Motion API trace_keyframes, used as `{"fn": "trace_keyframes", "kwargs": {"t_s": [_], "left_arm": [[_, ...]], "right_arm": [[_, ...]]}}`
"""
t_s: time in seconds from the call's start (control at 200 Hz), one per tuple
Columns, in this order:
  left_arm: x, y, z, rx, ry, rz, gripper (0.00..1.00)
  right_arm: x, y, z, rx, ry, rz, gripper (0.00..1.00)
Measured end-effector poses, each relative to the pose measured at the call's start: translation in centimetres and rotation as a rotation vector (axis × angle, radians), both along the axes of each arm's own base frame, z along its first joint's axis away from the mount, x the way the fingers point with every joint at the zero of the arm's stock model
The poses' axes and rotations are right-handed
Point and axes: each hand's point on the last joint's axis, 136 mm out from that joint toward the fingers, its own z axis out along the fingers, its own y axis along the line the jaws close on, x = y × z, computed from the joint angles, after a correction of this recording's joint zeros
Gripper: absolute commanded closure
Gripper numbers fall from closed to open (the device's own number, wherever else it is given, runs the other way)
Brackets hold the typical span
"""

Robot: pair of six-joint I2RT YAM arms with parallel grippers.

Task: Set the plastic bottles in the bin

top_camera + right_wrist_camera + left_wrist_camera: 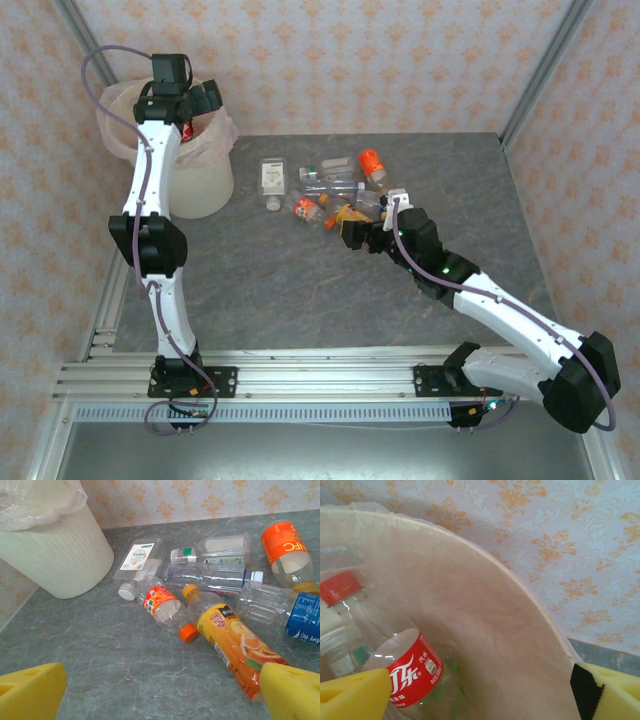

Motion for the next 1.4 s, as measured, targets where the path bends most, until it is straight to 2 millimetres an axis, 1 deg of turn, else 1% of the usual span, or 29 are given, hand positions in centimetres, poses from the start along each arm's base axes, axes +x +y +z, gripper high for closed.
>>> {"fn": "trace_keyframes", "kwargs": {"t_s": [0.065, 0.24, 0.335, 0.405, 0.475, 0.565, 0.676, 0.741, 0.801, 0.871, 0.921, 1.021, 1.161, 1.256, 1.341, 1.401], "left_arm": [[0.0, -0.1, 0.2, -0.018, -0.006, 0.004, 0.0], [-0.2, -0.4, 0.5, -0.018, -0.013, 0.039, 0.0], [-0.5, -1.3, 1.1, -0.008, -0.021, 0.051, 0.0], [-0.9, -2.3, 2.2, 0.003, -0.04, 0.065, 0.0], [-1.6, -3.6, 3.7, 0.015, -0.067, 0.072, 0.0], [-2.9, -5.7, 6.2, 0.039, -0.112, 0.078, 0.0], [-4.7, -8.9, 8.9, 0.063, -0.166, 0.074, 0.0], [-5.8, -11.0, 9.7, 0.068, -0.183, 0.067, 0.0], [-6.6, -12.9, 9.8, 0.062, -0.189, 0.06, 0.0], [-7.2, -15.3, 9.2, 0.04, -0.186, 0.052, 0.0], [-7.5, -16.8, 8.3, 0.02, -0.173, 0.051, 0.0], [-8.2, -19.9, 5.6, -0.009, -0.128, 0.047, 0.0], [-9.2, -23.0, 2.3, -0.04, -0.082, 0.07, 0.0], [-9.7, -24.3, -0.5, -0.075, -0.04, 0.095, 0.0], [-9.8, -24.5, -3.2, -0.101, 0.004, 0.135, 0.0], [-9.8, -24.6, -5.6, -0.118, 0.045, 0.162, 0.0]], "right_arm": [[0.0, 0.0, -0.1, 0.0, 0.003, -0.001, 0.01], [0.4, -0.4, -0.2, 0.008, 0.01, -0.04, 0.01], [0.6, -0.7, -0.5, 0.013, 0.024, -0.071, 0.01], [0.8, -0.9, -1.4, 0.004, 0.053, -0.09, 0.01], [0.9, -1.0, -2.5, -0.017, 0.088, -0.102, 0.01], [1.0, -1.2, -3.7, -0.043, 0.122, -0.111, 0.01], [1.4, -1.9, -4.3, -0.05, 0.143, -0.134, 0.01], [1.7, -2.5, -4.3, -0.044, 0.149, -0.152, 0.01], [2.0, -3.0, -4.4, -0.033, 0.157, -0.172, 0.01], [2.3, -3.6, -4.4, -0.018, 0.167, -0.198, 0.01], [2.4, -4.1, -4.4, -0.005, 0.176, -0.219, 0.01], [2.5, -4.9, -4.1, 0.028, 0.186, -0.255, 0.01], [2.0, -5.3, -3.0, 0.066, 0.176, -0.269, 0.01], [1.5, -5.6, -2.5, 0.08, 0.174, -0.275, 0.01], [1.1, -6.0, -2.4, 0.083, 0.177, -0.28, 0.01], [0.8, -6.2, -2.5, 0.081, 0.181, -0.282, 0.01]]}}
